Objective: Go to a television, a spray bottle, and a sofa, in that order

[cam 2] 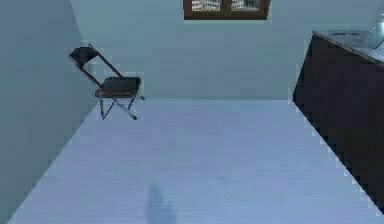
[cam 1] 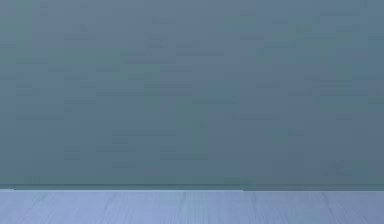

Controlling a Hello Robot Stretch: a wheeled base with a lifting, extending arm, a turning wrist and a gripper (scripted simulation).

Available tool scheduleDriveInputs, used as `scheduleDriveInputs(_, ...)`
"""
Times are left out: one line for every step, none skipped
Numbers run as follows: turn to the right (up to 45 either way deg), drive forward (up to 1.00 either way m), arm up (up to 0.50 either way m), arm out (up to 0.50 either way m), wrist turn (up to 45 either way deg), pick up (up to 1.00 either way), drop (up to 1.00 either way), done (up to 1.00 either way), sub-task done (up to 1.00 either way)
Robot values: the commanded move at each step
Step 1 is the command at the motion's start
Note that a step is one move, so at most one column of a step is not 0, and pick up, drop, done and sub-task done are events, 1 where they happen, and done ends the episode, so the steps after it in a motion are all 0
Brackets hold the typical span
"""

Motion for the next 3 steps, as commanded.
scheduleDriveInputs(0.0,0.05,0.00,0.00,0.0,0.00,0.00,0.00,0.00)
scheduleDriveInputs(-45.0,0.00,0.00,0.00,0.0,0.00,0.00,0.00,0.00)
scheduleDriveInputs(-36.0,0.00,0.00,0.00,0.0,0.00,0.00,0.00,0.00)
